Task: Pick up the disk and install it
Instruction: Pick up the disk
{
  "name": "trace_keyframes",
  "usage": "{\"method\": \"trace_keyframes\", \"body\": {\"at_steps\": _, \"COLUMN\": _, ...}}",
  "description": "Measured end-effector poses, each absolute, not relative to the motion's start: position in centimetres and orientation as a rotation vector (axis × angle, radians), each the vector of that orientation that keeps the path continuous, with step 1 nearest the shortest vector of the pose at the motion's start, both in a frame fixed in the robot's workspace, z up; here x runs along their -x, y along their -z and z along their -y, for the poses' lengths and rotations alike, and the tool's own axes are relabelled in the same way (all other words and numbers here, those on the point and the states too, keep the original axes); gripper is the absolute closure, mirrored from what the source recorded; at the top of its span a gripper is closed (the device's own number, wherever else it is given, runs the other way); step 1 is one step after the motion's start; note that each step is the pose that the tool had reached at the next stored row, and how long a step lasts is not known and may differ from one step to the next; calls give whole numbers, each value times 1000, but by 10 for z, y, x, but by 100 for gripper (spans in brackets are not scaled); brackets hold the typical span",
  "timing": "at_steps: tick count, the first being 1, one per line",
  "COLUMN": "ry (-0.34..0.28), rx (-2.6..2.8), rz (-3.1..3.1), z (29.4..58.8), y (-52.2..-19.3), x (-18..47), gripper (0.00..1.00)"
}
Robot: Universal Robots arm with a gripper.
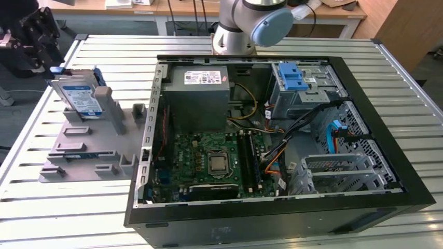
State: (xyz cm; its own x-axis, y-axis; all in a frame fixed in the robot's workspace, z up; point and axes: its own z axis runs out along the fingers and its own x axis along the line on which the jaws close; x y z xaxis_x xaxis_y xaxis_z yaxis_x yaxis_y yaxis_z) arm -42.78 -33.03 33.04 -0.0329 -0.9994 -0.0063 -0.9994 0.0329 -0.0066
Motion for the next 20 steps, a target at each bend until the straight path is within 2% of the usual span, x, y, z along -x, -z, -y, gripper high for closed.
{"method": "trace_keyframes", "body": {"at_steps": 20, "ry": 1, "rx": 2179, "rz": -2251, "z": 327, "y": -311, "x": 430, "gripper": 41}}
